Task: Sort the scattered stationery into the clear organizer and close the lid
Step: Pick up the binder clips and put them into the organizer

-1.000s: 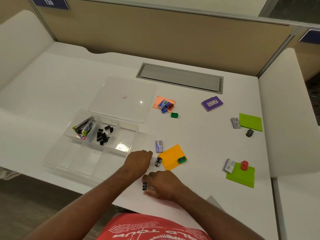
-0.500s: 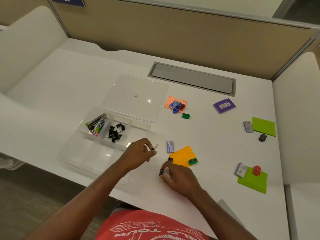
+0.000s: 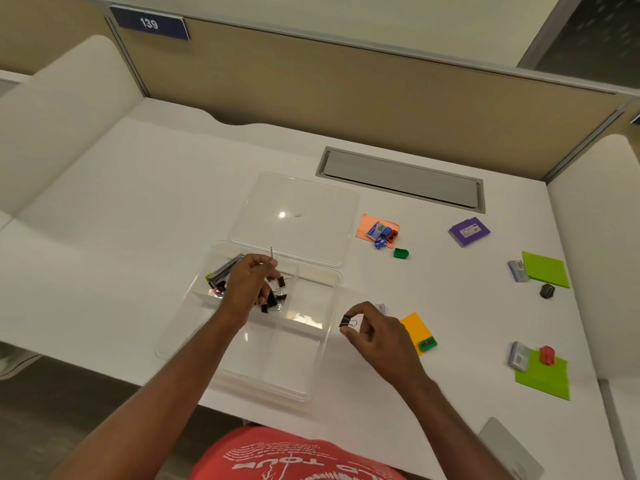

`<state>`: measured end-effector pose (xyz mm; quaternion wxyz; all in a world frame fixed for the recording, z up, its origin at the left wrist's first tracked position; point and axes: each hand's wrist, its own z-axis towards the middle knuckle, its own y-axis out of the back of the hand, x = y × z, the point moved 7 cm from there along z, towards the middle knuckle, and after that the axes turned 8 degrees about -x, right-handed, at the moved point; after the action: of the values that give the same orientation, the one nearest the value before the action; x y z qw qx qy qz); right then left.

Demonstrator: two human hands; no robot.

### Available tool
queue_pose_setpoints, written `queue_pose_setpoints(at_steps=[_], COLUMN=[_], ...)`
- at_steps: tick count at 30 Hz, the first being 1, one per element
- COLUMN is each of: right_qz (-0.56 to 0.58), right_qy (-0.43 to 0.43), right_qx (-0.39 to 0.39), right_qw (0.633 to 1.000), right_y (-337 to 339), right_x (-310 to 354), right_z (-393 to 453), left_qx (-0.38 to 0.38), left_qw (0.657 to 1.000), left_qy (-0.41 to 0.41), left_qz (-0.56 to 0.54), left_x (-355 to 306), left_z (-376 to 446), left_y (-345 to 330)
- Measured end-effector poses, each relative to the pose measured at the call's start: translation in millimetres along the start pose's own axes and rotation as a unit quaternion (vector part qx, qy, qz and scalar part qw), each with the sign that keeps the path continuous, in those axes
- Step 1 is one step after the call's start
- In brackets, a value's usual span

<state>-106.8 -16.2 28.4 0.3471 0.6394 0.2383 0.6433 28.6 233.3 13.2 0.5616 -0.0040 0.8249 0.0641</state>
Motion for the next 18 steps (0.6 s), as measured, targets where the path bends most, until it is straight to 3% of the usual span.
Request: queue_pose_setpoints(at_steps=[8, 18], right_qz=[0.008, -0.018], right_qy=[0.003, 0.001], right_qx=[-0.005, -0.013], right_qw=[1.000, 1.000], right_y=[-43, -86], right_x=[68, 120], right_z=[32, 78], left_qx=[0.061, 0.118], left_qw=[0.994, 0.985], left_qy=[-0.005, -0.116], left_qz=[-0.085, 0.043], left_x=[-7, -12], left_z=[19, 35], left_y=[12, 44])
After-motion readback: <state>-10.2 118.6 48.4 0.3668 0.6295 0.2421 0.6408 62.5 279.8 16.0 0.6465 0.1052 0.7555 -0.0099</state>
